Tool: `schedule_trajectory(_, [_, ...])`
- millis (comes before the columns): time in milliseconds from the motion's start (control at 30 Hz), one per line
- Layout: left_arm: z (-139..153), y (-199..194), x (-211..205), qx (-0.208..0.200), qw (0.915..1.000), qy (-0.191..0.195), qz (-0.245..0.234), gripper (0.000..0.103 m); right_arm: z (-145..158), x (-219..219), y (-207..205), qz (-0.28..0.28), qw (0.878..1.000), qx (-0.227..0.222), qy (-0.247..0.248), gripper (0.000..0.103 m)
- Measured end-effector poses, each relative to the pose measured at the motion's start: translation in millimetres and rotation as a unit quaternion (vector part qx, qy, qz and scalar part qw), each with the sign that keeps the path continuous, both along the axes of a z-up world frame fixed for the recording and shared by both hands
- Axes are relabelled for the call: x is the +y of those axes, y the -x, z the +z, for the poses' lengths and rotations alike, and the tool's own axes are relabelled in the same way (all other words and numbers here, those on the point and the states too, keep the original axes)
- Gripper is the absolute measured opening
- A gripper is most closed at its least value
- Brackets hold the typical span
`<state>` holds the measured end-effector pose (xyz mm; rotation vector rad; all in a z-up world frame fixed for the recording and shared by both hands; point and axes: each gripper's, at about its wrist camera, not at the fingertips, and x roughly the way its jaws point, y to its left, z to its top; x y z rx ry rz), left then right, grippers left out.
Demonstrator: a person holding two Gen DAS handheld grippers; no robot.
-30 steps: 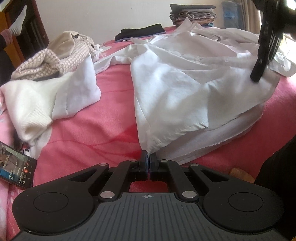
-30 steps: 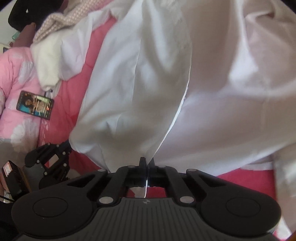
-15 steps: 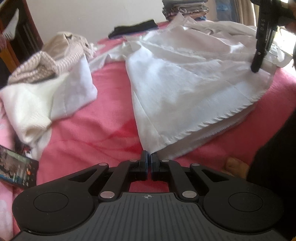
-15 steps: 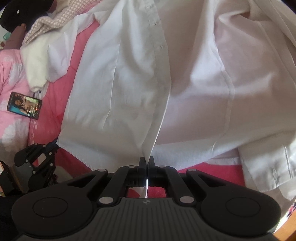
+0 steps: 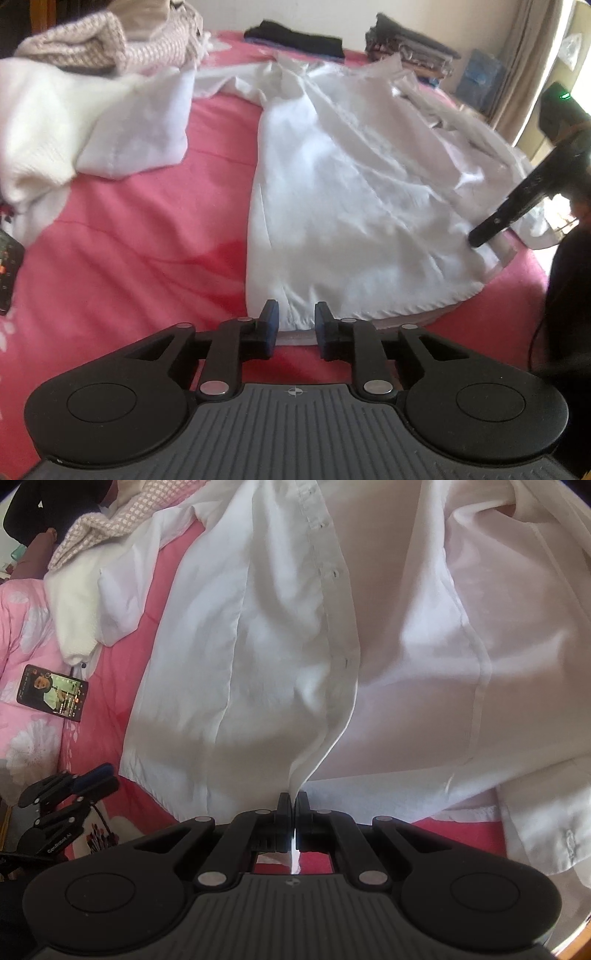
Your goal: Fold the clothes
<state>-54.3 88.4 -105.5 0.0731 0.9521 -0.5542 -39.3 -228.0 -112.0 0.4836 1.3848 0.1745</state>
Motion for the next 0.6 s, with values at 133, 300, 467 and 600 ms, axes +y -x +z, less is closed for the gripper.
schedule_trajectory(133, [-14,-5,-11,0.004,0.9994,-0.034,-0.003,0.021,0,1,0,-0.001,1.0,-0.002,-0.001,0.002])
schedule_trajectory(300, [-19,-8,-10,0.011,0.9992,-0.036,0.011,0.019,-1,2,0,-0.002,1.0,-0.003,-0.004,0.002])
schedule_trajectory(467, [-20,-8,-3,0.012,0.999,-0.03,0.032,0.0,-2,2,0,-0.003,1.0,-0.005,-0.006,0.003])
schedule_trajectory(600, [-17,-8,6,0.016,0.9986,-0.01,0.05,0.0,-2,3,0,-0.005,1.0,-0.007,-0.008,0.003])
